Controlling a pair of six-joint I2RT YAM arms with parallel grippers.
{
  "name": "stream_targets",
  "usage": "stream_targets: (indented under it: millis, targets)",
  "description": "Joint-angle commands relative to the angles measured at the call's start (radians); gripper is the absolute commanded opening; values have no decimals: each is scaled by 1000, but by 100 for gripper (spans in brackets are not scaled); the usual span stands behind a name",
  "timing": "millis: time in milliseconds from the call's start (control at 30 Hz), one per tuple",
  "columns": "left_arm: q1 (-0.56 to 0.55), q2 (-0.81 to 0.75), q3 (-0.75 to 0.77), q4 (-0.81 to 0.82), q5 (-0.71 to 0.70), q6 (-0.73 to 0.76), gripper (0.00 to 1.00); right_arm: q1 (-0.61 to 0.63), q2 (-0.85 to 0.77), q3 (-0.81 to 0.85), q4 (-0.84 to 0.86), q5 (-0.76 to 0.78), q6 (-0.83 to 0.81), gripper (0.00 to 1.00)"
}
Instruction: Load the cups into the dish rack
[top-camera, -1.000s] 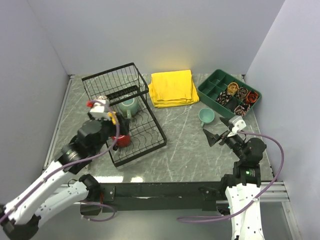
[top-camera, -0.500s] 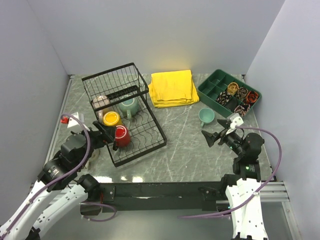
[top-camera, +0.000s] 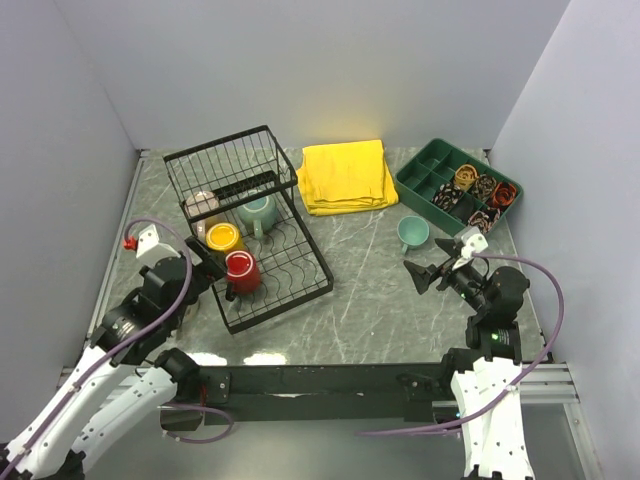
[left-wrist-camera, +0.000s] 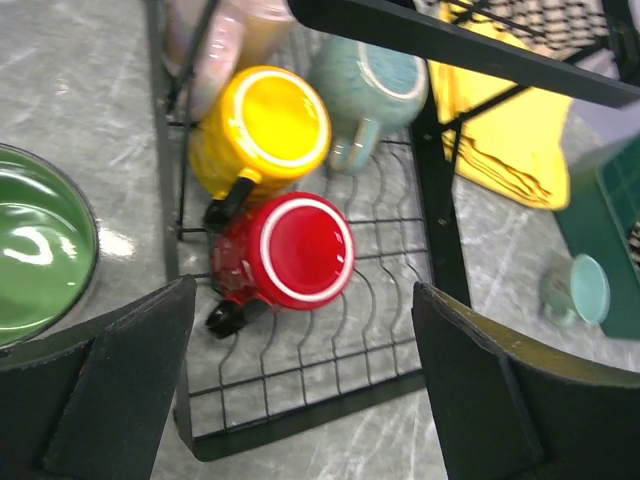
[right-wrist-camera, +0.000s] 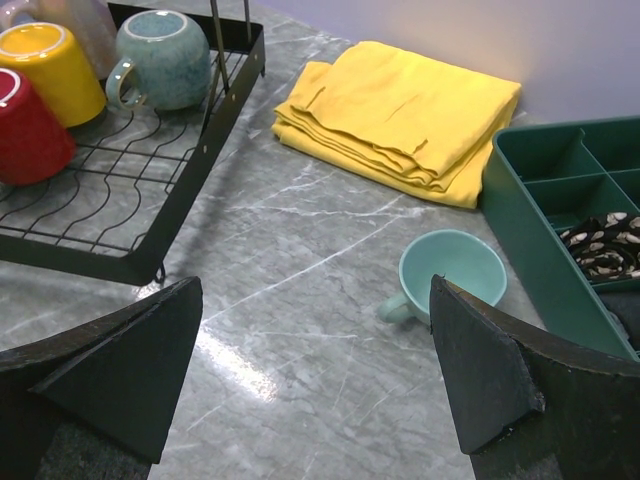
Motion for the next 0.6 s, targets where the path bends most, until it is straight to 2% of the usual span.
stream_targets:
  millis: [0, 100, 233, 467, 567]
  targets:
    - [48, 34, 31, -16, -11, -40, 95, -8, -18, 14, 24, -7, 1, 100]
    - [84, 49, 42, -34, -20, -52, 97, -8, -13, 20, 15, -11, -2, 100]
    - [96, 83, 74, -101, -160, -48, 96, -8, -12, 20, 20, -16, 0, 100]
    - [100, 81, 109, -161, -269, -80, 95, -8, -12, 21, 12, -19, -2, 100]
    - [142, 70, 68, -115, -242, -54, 96, -8, -9, 23, 15, -20, -2, 100]
